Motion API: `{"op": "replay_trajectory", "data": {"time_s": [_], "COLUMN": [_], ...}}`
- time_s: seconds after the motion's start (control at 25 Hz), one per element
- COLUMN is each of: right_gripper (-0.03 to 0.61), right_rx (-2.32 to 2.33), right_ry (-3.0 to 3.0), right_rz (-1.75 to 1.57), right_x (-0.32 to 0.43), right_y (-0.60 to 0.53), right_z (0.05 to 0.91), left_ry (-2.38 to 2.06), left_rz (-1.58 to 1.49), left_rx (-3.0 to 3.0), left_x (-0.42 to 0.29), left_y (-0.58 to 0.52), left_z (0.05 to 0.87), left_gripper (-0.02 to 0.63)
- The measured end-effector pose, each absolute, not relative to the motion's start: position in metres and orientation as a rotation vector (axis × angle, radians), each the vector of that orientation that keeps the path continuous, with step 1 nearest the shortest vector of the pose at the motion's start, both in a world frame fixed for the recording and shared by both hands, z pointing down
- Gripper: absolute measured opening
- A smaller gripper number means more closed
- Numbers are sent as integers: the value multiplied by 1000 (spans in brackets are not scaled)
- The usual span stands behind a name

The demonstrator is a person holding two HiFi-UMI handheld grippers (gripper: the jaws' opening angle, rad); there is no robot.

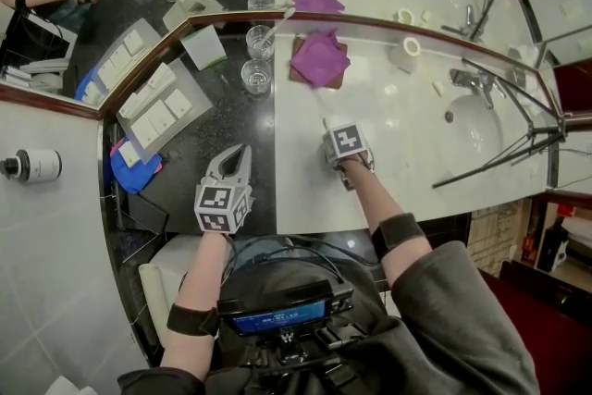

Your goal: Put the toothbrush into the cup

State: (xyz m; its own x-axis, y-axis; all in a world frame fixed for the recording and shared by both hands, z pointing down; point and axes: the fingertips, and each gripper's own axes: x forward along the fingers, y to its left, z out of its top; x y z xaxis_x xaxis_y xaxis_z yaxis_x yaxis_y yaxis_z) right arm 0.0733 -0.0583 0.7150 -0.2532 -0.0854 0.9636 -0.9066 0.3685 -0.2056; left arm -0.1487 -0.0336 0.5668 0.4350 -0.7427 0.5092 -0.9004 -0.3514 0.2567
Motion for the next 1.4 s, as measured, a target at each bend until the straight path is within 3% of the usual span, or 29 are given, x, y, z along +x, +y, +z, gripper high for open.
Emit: {"op": "replay_trajectory", "data": {"time_s": [0.56,1.4], "right_gripper": [52,52], "right_rx": [924,1061], "right_ry": [-1772,-2368], "right_rz": [1034,809], "right_x": [77,107], "right_y": [-61,-73], "right_z": [690,565], "left_ry": [-1386,-1413], "left_rz": [424,456], "left_rx": [2203,2271], "left_x": [-135,-87], "left_y": [-32,-20], "left_z": [559,527], "left_gripper": [3,3]}}
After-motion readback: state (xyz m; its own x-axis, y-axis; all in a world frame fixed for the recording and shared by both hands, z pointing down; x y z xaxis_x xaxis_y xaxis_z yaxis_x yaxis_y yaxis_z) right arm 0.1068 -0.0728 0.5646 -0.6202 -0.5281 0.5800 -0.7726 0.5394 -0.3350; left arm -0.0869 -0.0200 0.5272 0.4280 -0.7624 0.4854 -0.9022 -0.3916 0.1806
